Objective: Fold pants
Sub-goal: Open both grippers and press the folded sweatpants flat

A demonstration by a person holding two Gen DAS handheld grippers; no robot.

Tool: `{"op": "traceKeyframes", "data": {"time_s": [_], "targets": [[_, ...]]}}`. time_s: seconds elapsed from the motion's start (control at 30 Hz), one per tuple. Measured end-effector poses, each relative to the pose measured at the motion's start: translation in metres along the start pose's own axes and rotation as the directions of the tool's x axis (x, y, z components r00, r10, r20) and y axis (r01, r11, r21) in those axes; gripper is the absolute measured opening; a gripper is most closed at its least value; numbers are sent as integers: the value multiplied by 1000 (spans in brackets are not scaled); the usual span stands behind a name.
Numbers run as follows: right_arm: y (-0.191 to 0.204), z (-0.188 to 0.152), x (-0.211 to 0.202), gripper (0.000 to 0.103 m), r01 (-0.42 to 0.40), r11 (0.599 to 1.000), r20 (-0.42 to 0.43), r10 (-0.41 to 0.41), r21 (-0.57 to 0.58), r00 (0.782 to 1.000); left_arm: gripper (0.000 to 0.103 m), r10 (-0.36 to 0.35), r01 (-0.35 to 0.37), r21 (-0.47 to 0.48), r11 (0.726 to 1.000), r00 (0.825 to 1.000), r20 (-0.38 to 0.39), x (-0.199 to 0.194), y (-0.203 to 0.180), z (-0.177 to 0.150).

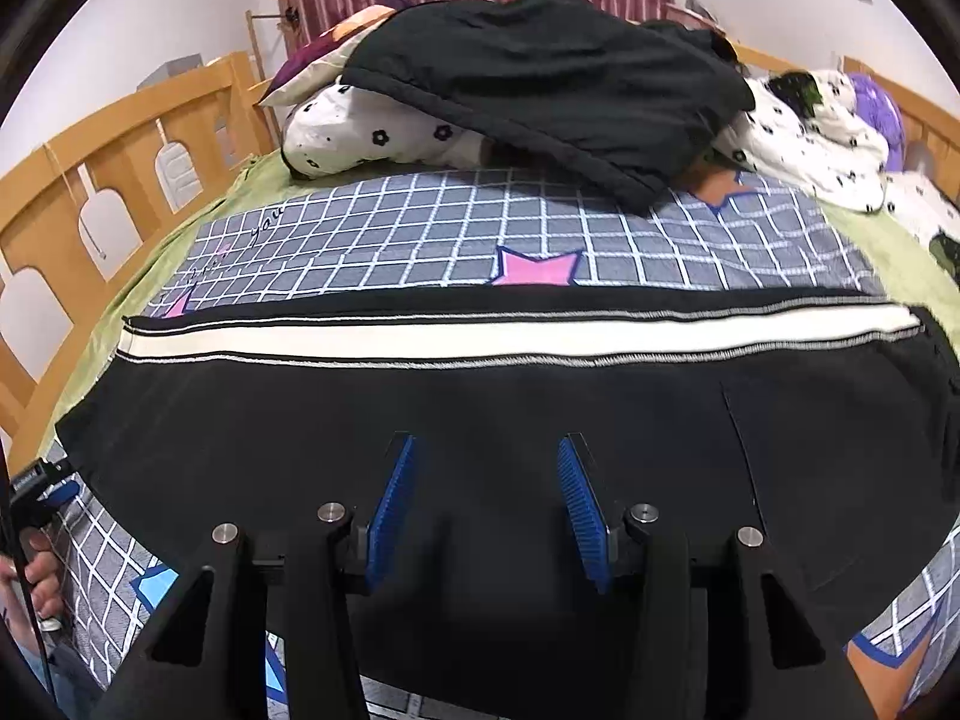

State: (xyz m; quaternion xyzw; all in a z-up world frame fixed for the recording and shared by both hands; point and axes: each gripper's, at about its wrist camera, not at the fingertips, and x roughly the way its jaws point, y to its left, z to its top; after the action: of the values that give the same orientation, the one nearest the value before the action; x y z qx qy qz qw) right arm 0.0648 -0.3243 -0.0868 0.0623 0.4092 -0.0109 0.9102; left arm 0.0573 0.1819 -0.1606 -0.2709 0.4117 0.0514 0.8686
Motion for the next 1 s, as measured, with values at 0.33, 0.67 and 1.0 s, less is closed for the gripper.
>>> {"op": "traceKeyframes", "data": {"time_s": [0.33,0.67,1.0], "targets": [[15,5,4,48,27,999,-24,-28,-26,999,42,132,-130,-29,991,988,75,23,10,37],[23,6,12,48,59,997,-28,-61,-48,998,26,-114,124,-192,974,992,59,22,59,44],[31,-4,10,48,15,997,-13,-16,-74,1000,27,-33,44,-169,985,997,65,24,44,43]]}}
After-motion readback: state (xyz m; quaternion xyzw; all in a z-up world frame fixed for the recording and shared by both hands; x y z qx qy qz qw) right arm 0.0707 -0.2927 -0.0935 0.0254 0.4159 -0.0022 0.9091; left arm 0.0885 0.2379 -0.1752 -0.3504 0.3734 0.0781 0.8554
